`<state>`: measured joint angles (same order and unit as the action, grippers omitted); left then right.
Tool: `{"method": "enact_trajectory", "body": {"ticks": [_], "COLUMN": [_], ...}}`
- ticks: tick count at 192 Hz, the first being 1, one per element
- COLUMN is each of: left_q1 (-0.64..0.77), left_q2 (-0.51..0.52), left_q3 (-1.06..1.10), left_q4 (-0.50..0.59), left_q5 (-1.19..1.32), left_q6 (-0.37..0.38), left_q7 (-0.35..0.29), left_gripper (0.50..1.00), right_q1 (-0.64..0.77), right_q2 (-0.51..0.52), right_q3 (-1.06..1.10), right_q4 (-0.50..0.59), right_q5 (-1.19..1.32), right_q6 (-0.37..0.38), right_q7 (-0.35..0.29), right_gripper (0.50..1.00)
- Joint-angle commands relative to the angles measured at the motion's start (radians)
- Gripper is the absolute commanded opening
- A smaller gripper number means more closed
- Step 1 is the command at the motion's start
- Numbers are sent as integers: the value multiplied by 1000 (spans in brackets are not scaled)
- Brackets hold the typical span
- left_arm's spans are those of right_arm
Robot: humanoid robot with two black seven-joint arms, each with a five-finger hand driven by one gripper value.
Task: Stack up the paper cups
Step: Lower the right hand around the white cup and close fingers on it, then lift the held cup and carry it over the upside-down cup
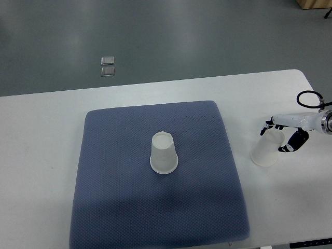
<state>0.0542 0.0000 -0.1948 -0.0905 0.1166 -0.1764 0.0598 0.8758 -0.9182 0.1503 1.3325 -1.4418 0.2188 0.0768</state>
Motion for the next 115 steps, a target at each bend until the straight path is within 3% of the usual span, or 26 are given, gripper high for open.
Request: {"method": "enact_trajectory", "body": {"ticks": [1, 56, 115], "left_q1": [-1, -1, -1], "left_q2": [0, 0, 0], "left_q3": [0, 0, 0], "left_q4": [0, 0, 0], "left_q5": [0, 0, 0], "left_q6": [0, 0, 0], "left_q7": [0, 0, 0], "left_gripper": [1000, 1000, 1000], "right_q1": [5, 86, 318], "right_q2": [-1, -2, 1], "right_q3": [2, 17, 20], "right_q4": [1, -1, 28], "right_q5": [3, 12, 169], "right_q6": [1, 31, 203], "right_q7": [4, 60, 104], "right_gripper": [688, 678, 688]}}
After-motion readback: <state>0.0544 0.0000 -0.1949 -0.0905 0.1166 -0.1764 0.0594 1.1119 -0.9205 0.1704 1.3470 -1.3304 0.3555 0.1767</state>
